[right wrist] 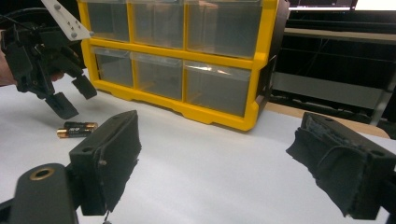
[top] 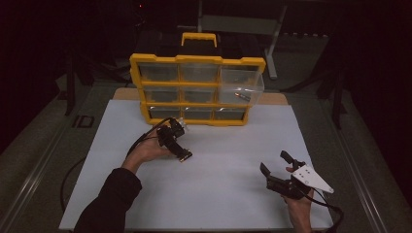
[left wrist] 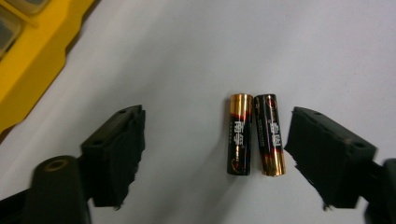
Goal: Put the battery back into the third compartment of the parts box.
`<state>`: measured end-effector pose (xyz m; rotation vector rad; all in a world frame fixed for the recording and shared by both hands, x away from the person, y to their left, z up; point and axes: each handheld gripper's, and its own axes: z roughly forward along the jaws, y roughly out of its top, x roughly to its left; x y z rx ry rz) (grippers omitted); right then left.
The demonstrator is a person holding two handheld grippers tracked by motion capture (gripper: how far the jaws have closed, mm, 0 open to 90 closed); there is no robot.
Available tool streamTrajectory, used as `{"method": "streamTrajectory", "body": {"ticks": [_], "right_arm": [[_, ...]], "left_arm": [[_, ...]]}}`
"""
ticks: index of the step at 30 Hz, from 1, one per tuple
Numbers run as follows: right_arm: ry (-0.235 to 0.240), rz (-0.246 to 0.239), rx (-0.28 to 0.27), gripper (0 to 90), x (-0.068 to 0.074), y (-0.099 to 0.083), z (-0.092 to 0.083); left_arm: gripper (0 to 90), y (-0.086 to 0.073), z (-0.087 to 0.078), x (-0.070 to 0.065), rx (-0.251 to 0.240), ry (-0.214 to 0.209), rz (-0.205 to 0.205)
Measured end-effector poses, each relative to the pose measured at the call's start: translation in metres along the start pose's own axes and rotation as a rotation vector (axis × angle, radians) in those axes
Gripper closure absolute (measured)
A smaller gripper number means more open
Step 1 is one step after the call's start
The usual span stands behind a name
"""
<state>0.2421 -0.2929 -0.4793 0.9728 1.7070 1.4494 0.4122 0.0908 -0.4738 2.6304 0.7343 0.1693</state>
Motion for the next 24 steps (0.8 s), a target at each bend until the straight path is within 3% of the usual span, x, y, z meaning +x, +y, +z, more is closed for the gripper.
{"method": "streamTrajectory", "body": {"ticks": [5,9,16,19,24], "right_arm": [[0.000,0.000,0.000,13.3,0.000,0.000,0.000],[0.000,0.001,-0.002,13.3,0.000,0.000,0.000],[0.000,0.001,-0.002,13.3,0.000,0.000,0.000],[0.000,0.002,-0.002,13.3,0.000,0.000,0.000],[0.001,0.001,-0.001,13.4,0.000,0.000,0.000]], "left_arm": [[43.7,0.000,0.002,-0.001,0.006,-0.022,0.010],[53.5,-0.001,0.006,-0.001,0.031,-0.033,0.019],[67.3,-0.003,0.015,-0.002,0.060,-0.033,0.018],[72.9,-0.002,0.019,-0.003,0.076,0.000,0.023],[76.2,0.000,0.021,-0.004,0.079,0.012,0.016]]}}
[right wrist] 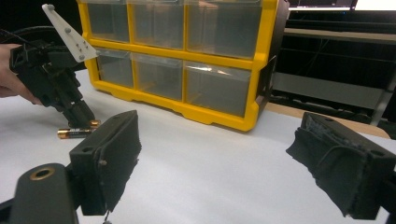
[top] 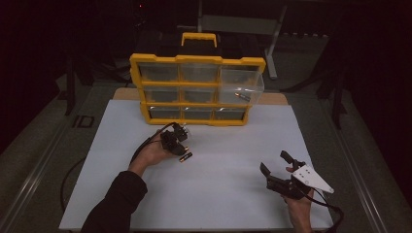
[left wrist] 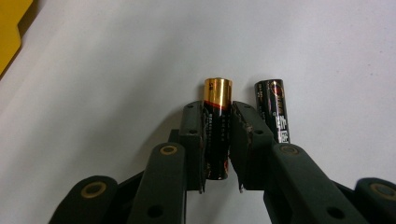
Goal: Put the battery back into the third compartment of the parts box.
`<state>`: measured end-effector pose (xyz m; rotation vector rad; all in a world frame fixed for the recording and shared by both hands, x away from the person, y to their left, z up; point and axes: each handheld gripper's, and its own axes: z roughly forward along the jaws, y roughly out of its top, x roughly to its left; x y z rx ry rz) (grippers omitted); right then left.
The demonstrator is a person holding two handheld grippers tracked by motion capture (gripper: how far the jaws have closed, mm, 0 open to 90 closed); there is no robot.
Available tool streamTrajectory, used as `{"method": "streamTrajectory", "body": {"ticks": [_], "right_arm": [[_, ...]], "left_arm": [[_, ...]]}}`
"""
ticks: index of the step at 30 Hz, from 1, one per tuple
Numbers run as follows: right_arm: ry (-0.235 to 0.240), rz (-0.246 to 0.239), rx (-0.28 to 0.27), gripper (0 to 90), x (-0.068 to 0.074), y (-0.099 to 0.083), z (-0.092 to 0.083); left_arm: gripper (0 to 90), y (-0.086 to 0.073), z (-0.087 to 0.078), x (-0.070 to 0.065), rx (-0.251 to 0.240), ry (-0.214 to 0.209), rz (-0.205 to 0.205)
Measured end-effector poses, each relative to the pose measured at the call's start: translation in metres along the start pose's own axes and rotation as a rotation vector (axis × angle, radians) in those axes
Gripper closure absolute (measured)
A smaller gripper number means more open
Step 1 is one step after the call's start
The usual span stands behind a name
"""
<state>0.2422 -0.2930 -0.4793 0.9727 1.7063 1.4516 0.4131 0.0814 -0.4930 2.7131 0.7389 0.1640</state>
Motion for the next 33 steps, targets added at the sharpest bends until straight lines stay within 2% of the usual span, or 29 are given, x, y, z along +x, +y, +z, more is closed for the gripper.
{"method": "streamTrajectory", "body": {"ticks": [6,16,22,33], "right_arm": [[0.000,0.000,0.001,13.4,0.000,0.000,0.000],[0.000,0.000,0.001,13.5,0.000,0.000,0.000],[0.001,0.000,0.001,13.5,0.000,0.000,0.000],[0.005,-0.001,0.001,13.5,0.000,0.000,0.001]], "left_arm": [[77.6,0.000,0.000,0.003,0.002,-0.018,-0.018],[77.7,-0.002,-0.002,0.004,-0.006,-0.021,-0.025],[77.7,-0.004,-0.009,0.008,-0.038,-0.016,-0.044],[77.7,-0.008,-0.021,0.012,-0.073,-0.016,-0.054]]}}
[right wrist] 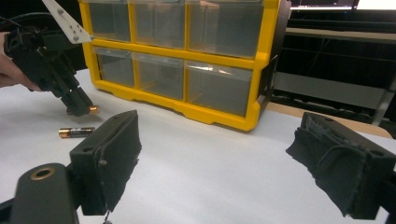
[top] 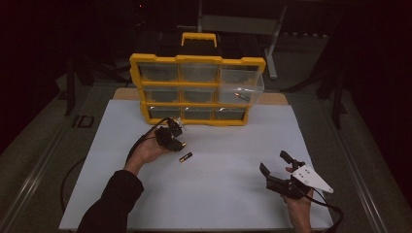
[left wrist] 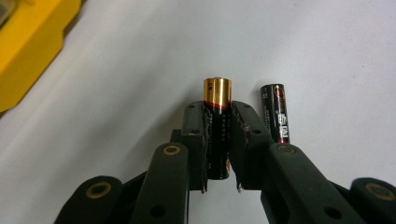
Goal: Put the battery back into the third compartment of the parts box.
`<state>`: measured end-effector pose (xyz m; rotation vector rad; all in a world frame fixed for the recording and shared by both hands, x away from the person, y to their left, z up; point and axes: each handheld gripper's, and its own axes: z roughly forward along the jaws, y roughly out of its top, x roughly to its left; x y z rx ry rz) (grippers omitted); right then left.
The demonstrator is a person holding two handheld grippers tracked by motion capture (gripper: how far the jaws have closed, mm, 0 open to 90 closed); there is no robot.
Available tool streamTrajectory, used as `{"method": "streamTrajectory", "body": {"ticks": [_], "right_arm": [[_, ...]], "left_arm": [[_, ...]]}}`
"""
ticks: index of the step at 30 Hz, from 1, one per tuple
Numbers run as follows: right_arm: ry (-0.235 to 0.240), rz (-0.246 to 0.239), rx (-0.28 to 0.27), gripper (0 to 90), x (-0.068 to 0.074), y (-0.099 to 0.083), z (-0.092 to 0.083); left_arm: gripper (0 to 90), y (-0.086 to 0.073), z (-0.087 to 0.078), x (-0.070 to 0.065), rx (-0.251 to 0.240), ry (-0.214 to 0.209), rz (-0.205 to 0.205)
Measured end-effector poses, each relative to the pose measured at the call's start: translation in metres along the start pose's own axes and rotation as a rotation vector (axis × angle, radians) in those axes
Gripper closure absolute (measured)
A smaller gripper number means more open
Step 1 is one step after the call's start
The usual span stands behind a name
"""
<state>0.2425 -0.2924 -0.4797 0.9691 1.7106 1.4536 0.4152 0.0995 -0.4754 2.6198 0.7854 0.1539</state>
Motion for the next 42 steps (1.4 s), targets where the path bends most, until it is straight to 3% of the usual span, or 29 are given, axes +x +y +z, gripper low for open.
{"method": "streamTrajectory", "body": {"ticks": [19,42], "right_arm": [[0.002,0.002,-0.003,13.5,0.000,0.000,0.000],[0.006,0.003,-0.008,13.4,0.000,0.000,-0.001]], "left_arm": [[77.7,0.006,-0.023,-0.004,-0.085,0.008,-0.006],[77.7,0.018,-0.047,-0.009,-0.163,0.012,0.024]]}}
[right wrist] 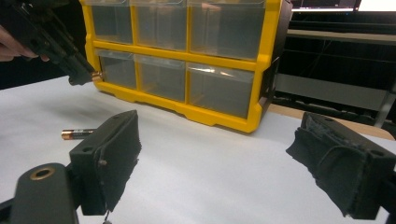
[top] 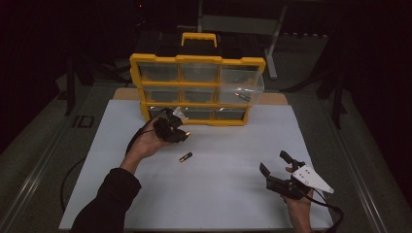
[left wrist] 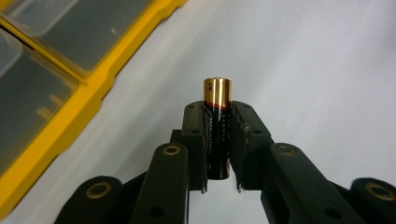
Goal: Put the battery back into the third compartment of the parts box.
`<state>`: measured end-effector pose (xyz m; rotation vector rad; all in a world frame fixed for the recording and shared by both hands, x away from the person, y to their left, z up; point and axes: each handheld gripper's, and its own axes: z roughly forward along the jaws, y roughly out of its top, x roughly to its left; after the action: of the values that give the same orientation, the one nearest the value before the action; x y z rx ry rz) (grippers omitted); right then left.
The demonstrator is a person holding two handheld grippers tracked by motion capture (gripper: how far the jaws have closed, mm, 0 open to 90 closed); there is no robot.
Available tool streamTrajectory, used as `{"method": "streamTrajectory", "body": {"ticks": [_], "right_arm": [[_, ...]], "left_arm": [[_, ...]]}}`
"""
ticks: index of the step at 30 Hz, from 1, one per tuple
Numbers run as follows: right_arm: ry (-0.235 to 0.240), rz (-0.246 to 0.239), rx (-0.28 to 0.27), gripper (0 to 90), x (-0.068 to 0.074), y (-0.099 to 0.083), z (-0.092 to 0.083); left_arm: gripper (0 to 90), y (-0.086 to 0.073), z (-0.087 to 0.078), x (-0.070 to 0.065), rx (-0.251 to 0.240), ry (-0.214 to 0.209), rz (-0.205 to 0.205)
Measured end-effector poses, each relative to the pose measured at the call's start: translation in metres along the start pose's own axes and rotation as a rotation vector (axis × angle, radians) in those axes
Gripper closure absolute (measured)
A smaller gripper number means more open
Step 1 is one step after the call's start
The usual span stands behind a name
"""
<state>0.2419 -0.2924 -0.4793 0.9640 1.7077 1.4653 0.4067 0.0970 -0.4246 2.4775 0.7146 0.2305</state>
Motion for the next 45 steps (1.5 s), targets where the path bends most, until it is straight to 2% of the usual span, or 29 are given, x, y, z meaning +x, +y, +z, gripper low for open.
{"method": "streamTrajectory", "body": {"ticks": [45], "right_arm": [[0.000,0.001,-0.002,13.4,0.000,0.000,0.000]], "left_arm": [[77.7,0.031,-0.043,-0.008,-0.165,-0.017,0.033]]}}
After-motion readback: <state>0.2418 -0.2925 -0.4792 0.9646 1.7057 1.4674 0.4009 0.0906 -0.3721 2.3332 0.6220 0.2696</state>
